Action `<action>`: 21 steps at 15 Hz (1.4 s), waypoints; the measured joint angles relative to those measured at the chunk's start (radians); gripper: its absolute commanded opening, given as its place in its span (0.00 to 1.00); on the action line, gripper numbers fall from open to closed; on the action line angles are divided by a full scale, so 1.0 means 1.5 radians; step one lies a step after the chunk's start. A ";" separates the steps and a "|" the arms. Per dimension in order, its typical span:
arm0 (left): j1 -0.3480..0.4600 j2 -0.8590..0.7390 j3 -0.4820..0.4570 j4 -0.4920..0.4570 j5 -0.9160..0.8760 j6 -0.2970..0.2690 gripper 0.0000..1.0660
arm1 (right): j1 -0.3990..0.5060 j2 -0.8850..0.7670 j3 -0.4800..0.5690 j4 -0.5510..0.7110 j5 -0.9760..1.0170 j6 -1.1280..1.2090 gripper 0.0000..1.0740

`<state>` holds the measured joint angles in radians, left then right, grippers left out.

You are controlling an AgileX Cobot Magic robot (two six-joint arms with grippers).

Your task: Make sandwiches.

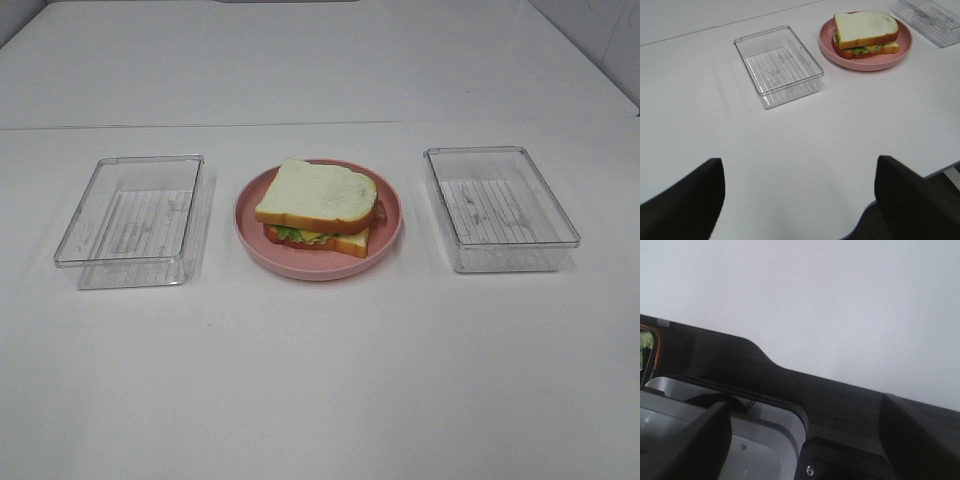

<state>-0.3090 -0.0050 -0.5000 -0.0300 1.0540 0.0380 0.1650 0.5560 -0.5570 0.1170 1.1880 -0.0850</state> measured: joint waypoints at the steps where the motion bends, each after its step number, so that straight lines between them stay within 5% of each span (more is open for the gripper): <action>1: 0.000 0.000 0.000 0.000 0.000 0.001 0.73 | 0.000 -0.054 0.006 0.000 -0.010 -0.002 0.71; 8: 0.000 0.000 0.000 -0.003 0.000 0.003 0.73 | 0.000 -0.365 0.033 0.005 -0.077 -0.024 0.71; 16: 0.000 0.000 0.000 -0.004 0.000 0.003 0.73 | 0.000 -0.372 0.033 0.015 -0.077 -0.024 0.71; 21: 0.161 0.000 0.000 -0.005 0.000 0.003 0.73 | -0.048 -0.372 0.033 0.020 -0.077 -0.024 0.71</action>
<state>-0.0670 -0.0050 -0.5000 -0.0370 1.0540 0.0420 0.0930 -0.0020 -0.5070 0.1470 1.0720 -0.1210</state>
